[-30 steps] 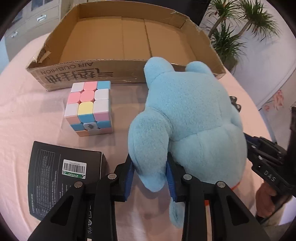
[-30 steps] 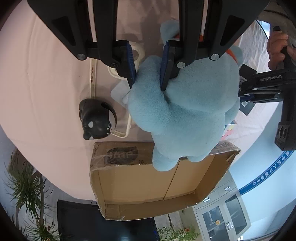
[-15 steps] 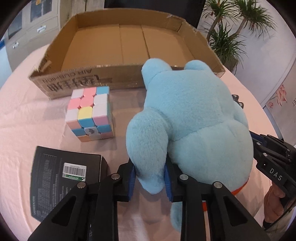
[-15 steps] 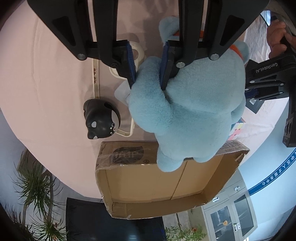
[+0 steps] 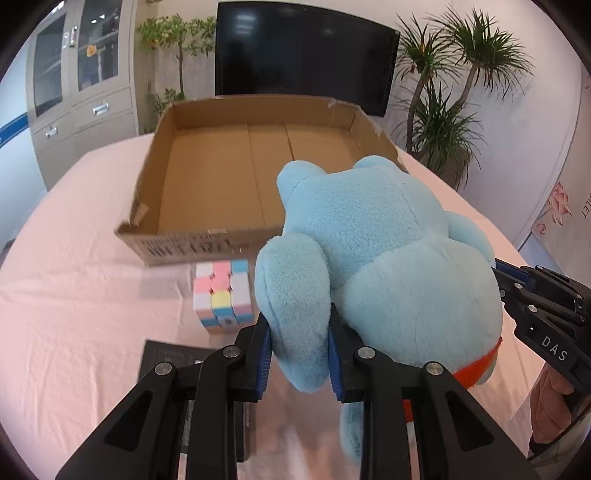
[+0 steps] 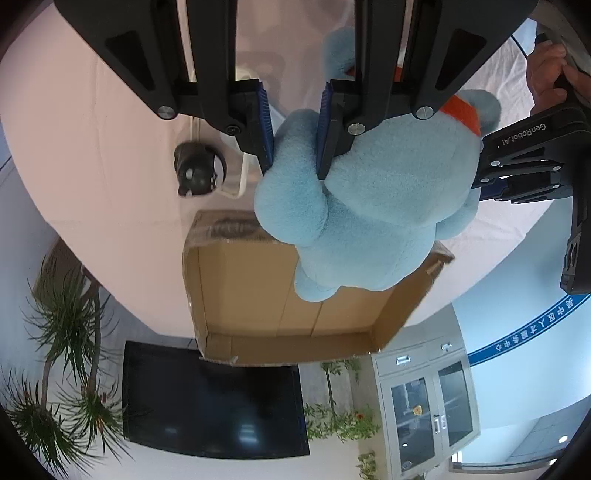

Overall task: Organize objects
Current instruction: 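Carry the plush toy with the right gripper over the cardboard box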

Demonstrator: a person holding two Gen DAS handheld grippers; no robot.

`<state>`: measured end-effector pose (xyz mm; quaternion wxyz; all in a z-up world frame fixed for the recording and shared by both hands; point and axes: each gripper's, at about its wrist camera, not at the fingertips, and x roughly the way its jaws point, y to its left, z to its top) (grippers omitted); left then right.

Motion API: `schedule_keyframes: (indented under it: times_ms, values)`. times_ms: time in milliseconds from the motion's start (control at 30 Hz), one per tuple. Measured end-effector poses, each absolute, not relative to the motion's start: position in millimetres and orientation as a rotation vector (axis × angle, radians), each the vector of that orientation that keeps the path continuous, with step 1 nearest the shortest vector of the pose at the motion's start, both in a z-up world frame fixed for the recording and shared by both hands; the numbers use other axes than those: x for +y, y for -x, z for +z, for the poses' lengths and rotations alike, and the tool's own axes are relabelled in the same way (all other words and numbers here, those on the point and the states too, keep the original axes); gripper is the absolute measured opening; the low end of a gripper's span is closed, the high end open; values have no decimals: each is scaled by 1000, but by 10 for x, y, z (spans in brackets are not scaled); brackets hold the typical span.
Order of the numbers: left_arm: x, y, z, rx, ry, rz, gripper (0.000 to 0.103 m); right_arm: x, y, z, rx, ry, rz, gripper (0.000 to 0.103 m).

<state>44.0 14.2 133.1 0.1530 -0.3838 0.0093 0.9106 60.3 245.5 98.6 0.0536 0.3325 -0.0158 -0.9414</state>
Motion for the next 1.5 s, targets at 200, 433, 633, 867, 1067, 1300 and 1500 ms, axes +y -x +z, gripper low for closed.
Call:
schedule_keyframes:
  times_ms: [200,433,633,867,1067,1300,1500]
  values:
    - [111,-344,1668,49,1015,2678,22,2386,-432,1275,-15,-921,-2885,19]
    - [62,-133,2040,65,912,2739,22,2263,-206,1553,11,-841,-2905,19]
    - [-6,232,2269,74,871,2766,22,2176,16,1724,41,-781,-2930,19]
    - [-18,742,2443,119,838,2792,22,2144,392,1775,55,-762,-2933,19]
    - [71,1230,2379,178,852,2801,22,2150,786,1697,79,-793,-2948,19]
    - [181,1802,1939,165,980,2772,22,2141,1276,1297,80,-951,-2935,19]
    - [329,2231,1338,197,1214,2731,22,2117,1644,825,128,-1159,-2892,19]
